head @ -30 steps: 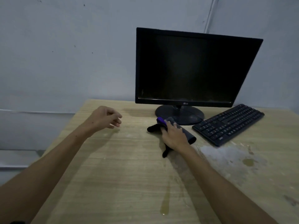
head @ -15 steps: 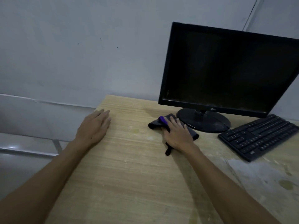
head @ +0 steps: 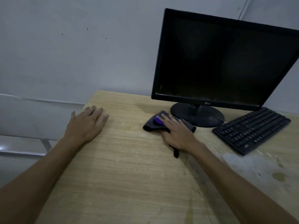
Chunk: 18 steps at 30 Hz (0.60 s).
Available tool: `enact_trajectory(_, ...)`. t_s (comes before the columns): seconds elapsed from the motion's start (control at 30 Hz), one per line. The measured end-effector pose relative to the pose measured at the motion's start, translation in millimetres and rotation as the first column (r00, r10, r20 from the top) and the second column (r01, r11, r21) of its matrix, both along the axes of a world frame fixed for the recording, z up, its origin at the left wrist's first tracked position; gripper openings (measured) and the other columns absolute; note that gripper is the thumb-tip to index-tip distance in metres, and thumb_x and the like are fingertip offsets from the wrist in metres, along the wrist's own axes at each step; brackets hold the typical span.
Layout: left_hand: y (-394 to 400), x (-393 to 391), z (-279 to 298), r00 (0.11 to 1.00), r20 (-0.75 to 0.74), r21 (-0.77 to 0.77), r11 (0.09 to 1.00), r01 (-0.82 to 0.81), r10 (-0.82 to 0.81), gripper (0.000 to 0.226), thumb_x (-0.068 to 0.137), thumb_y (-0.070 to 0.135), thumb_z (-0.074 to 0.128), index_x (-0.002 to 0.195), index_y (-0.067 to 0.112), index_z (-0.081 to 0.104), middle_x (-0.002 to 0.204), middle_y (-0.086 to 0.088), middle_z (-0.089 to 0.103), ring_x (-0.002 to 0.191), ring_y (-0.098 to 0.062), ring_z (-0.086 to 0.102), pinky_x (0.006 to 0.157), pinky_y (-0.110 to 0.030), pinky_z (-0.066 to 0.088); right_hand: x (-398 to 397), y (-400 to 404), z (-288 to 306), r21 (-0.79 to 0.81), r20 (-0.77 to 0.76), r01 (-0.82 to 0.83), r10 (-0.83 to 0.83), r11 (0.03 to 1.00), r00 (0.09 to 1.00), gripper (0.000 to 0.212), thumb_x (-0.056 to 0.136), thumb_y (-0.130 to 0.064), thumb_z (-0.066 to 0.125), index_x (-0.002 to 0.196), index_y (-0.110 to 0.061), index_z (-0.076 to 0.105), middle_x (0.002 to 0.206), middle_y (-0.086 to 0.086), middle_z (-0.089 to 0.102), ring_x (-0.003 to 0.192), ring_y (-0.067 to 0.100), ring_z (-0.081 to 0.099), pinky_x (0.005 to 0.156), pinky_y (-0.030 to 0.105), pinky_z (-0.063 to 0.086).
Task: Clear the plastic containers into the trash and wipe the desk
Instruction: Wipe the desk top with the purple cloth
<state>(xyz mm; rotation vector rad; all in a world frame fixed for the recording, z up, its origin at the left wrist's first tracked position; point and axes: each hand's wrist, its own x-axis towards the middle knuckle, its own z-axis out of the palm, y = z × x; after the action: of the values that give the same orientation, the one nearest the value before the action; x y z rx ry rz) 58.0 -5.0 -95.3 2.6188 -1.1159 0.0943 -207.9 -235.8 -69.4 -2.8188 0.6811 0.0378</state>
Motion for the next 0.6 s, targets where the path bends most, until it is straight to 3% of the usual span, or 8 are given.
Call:
enact_trajectory(0.13,-3,-2,3,0.986,-0.046,-0.048,0.987,0.156,-0.159,0.068,0.099,0.066,0.023,0.154,0.031,0.043,0.166,0.003,0.033,0.156,-0.017,0.022,0.124,-0.054,0.013,8,-6,2,0.028,0.001,-0.043,0.043,0.999,0.999,0.059,0.11,-0.04,0.031,0.161,-0.038,0.0,0.171,-0.013,0.001,0.157,0.008,-0.003,0.126,0.036,-0.004)
enact_trajectory(0.33,-22,-9,7,0.933,-0.082,-0.097,0.935,0.342,-0.349,0.083,0.087,0.08,0.017,0.149,0.035,0.051,0.16,0.011,0.042,0.15,-0.008,0.032,0.124,-0.045,0.02,-80,-31,1,0.118,-0.027,0.048,-0.045,0.992,0.999,0.06,0.111,-0.039,0.035,0.162,-0.038,0.004,0.166,-0.018,0.004,0.14,-0.011,-0.004,0.116,0.019,-0.008)
enact_trajectory(0.47,-41,-10,6,0.916,-0.075,-0.089,0.918,0.387,-0.393,0.092,0.085,0.089,0.011,0.149,0.036,0.051,0.158,0.011,0.045,0.149,-0.011,0.036,0.123,-0.046,0.028,-99,-30,0,0.089,-0.038,0.088,-0.085,0.992,0.996,0.056,0.11,-0.044,0.034,0.151,-0.051,-0.004,0.158,-0.027,-0.001,0.14,-0.012,-0.007,0.124,0.028,-0.006)
enact_trajectory(0.6,-44,-12,6,0.909,-0.083,-0.107,0.911,0.399,-0.408,0.08,0.088,0.079,0.021,0.149,0.036,0.051,0.159,0.013,0.043,0.149,-0.01,0.035,0.123,-0.043,0.028,-70,-18,2,0.084,-0.041,0.062,-0.059,0.995,0.997,0.052,0.11,-0.046,0.031,0.142,-0.052,-0.009,0.157,-0.026,-0.006,0.146,-0.007,-0.01,0.124,0.03,-0.007)
